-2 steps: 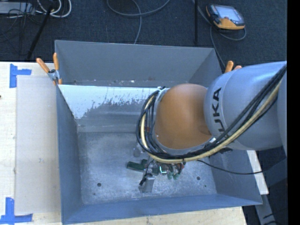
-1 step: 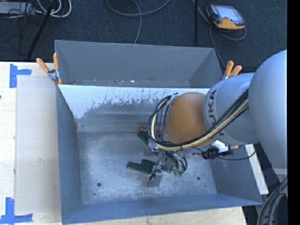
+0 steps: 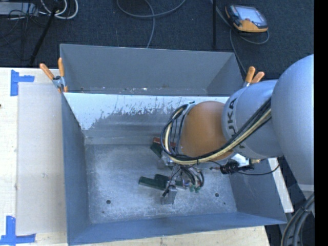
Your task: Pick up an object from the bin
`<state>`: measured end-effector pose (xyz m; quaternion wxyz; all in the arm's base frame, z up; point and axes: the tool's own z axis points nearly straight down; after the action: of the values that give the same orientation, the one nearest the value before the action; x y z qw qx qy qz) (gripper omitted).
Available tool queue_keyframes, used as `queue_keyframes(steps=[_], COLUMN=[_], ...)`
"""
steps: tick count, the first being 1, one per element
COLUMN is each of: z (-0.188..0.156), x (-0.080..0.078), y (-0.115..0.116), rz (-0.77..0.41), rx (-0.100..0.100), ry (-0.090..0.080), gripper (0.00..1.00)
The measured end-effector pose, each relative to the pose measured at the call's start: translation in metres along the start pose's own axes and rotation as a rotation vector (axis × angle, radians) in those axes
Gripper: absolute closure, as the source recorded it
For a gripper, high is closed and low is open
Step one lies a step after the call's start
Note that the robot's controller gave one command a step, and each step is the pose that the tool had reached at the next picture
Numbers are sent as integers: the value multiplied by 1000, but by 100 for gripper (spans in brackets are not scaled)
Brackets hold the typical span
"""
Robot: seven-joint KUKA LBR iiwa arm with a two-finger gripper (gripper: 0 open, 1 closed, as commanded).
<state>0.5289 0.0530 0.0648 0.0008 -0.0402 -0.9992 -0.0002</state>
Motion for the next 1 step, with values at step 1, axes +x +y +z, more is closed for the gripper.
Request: queue_keyframes(steps=[1], z=[0], x=[0], y=[0], rz=[5], rx=[-1], ry=[0], gripper=[0])
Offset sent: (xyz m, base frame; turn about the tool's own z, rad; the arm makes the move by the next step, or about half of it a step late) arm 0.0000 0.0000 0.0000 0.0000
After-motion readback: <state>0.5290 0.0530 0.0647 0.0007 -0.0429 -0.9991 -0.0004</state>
